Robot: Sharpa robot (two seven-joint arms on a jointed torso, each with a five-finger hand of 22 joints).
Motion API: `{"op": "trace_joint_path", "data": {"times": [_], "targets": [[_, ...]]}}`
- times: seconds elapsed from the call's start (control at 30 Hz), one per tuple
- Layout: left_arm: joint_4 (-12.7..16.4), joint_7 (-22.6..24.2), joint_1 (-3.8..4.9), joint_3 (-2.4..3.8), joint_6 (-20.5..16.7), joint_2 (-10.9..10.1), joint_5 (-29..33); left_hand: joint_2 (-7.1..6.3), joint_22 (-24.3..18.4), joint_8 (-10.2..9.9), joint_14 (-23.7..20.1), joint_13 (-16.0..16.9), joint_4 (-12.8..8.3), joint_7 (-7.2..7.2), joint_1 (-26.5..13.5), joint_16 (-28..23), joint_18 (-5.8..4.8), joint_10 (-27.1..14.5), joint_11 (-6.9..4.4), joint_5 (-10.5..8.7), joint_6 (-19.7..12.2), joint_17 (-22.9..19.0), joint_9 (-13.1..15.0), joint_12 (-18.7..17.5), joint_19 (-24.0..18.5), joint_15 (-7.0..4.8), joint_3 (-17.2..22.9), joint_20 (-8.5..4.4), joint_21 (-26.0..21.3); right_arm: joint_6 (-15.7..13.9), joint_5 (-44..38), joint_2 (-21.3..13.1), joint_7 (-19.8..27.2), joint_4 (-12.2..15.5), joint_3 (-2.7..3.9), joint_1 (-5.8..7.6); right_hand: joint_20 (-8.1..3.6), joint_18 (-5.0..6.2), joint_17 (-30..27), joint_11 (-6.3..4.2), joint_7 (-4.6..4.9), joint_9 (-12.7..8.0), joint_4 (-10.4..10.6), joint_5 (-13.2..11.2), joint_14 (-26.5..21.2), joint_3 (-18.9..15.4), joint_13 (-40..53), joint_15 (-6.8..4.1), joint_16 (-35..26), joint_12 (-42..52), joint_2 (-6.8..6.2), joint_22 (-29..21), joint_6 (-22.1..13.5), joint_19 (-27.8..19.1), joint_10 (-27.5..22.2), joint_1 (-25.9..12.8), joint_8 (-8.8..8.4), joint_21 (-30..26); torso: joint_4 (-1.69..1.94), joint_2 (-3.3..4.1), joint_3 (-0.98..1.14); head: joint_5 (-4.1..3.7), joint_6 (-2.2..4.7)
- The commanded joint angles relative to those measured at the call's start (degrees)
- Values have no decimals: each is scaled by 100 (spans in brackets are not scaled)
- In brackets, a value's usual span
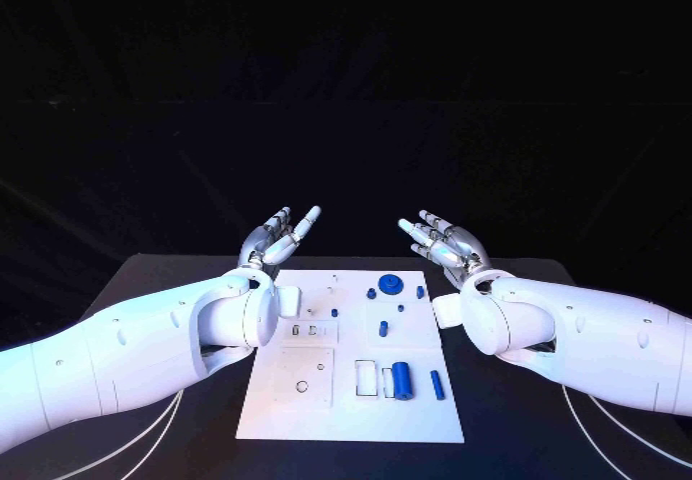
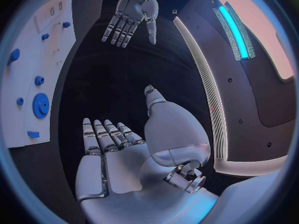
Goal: Assemble the parts on the task board
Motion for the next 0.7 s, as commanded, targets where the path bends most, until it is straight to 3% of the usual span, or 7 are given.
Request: {"op": "trace_joint_path", "data": {"times": [0.03,0.23,0.27,0.37,0.47,0.53,0.7], "targets": [[5,-118,8,4,289,13,45,86,11,44,148,28,76,160,325,70,150,111,109,46,174,35,28,51,-17,169,89,98,44,1013,-479,20,-416,-60,-67,80,77,37,75,98,962,75,-166,-17,687,110,72,88,135,131,41,95,568,359,660,556,122,196,0,4,-2,0,-3],[5,-118,8,4,289,13,45,377,134,149,1215,124,59,494,486,351,452,870,501,-6,693,177,96,208,455,338,302,160,257,1185,-547,29,-492,-95,-119,134,45,219,213,-45,914,229,-631,-150,2472,392,220,-109,491,498,6,291,1935,1220,2498,1055,432,600,0,4,-2,0,-3],[56,-79,13,4,516,-236,50,468,188,210,1528,159,51,576,528,436,488,1185,587,-21,945,209,130,280,672,379,350,175,356,596,-1599,-161,-296,-171,-105,206,47,263,227,-75,899,251,-702,-163,2848,445,238,-149,550,568,-3,331,2221,1424,2905,1106,485,692,-23,77,-20,5,-70],[85,-21,17,5,537,-292,50,621,397,383,2587,258,32,675,675,705,411,2299,749,-48,1682,299,215,531,1553,490,414,182,772,464,-1964,-194,-285,-193,-100,235,42,398,243,-186,814,287,-885,-211,3744,598,242,-277,654,677,-33,481,3018,2248,3739,1210,598,1043,-13,98,-18,-7,-91],[140,12,24,9,549,-361,50,669,598,536,3664,308,14,695,866,923,360,3361,783,-57,2420,364,280,734,2480,466,419,178,1221,395,-2306,-227,-314,-193,-94,265,40,500,233,-282,737,291,-997,-269,4083,735,225,-376,644,669,-59,542,3652,2712,4073,1242,648,1241,1,137,-16,-22,-93],[196,22,32,15,564,-422,51,690,648,629,4149,303,9,711,1043,951,278,4162,706,-61,3068,360,307,820,2840,375,399,162,1413,387,-2557,-250,-365,-195,-90,291,30,554,231,-338,687,273,-1071,-293,4349,861,219,-448,626,630,-93,550,4064,2909,4312,1243,638,1326,4,174,-18,-35,-86],[340,18,56,45,600,-550,52,685,678,698,4595,305,-47,650,1282,940,307,4556,613,-64,3765,377,316,777,3143,249,375,161,1588,384,-3181,-300,-520,-201,-82,357,-13,575,230,-382,671,242,-1160,-304,4691,1057,215,-517,581,497,-193,546,4290,3149,4545,1191,513,1422,28,256,-27,-65,-72]]}}
